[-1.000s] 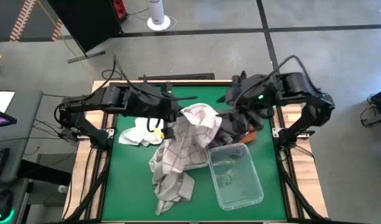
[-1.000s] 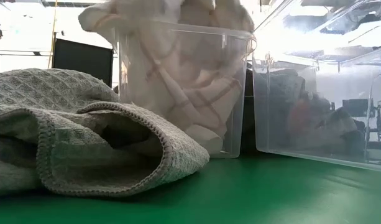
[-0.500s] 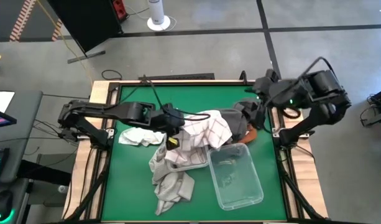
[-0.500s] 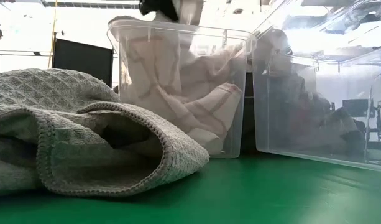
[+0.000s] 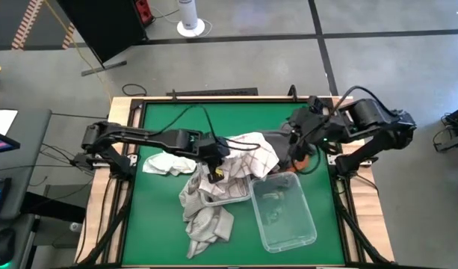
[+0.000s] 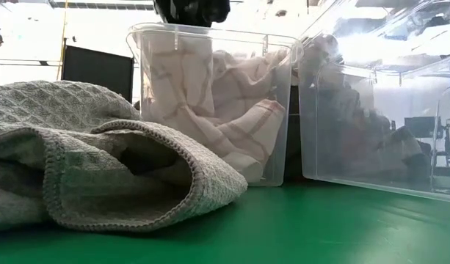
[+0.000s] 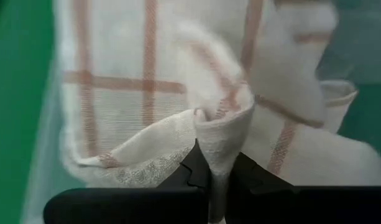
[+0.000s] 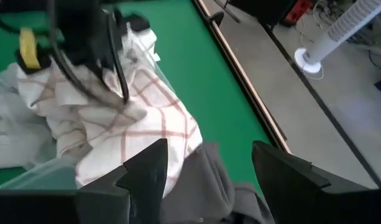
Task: Sort microfiber towel by color & place in baskets
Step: Put the white patterned microfiber towel into the left transparent bin
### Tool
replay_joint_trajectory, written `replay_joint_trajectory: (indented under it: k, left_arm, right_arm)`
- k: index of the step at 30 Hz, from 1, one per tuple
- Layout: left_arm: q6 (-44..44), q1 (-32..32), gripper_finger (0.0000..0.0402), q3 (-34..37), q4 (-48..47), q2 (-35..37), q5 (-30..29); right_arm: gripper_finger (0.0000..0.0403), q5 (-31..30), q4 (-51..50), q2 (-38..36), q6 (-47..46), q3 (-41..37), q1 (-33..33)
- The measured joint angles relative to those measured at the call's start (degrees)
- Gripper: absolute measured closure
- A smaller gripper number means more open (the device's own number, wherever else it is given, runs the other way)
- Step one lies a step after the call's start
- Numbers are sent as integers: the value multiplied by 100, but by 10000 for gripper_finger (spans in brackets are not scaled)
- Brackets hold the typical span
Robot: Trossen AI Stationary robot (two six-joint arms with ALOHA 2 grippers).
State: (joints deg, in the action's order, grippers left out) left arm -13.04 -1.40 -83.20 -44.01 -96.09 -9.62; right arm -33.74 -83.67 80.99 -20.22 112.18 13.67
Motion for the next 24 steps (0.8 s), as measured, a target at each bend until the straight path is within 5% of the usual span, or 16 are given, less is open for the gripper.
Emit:
replay_joint_trajectory:
  k: [13, 24]
  left_arm:
    - [166, 207, 379, -24, -354, -970, 284]
    - [226, 192, 229, -477, -880, -869, 530]
  right_arm:
    - [140, 67, 275, 24, 168, -4, 24]
    - [140, 70, 305, 26, 136, -2, 24]
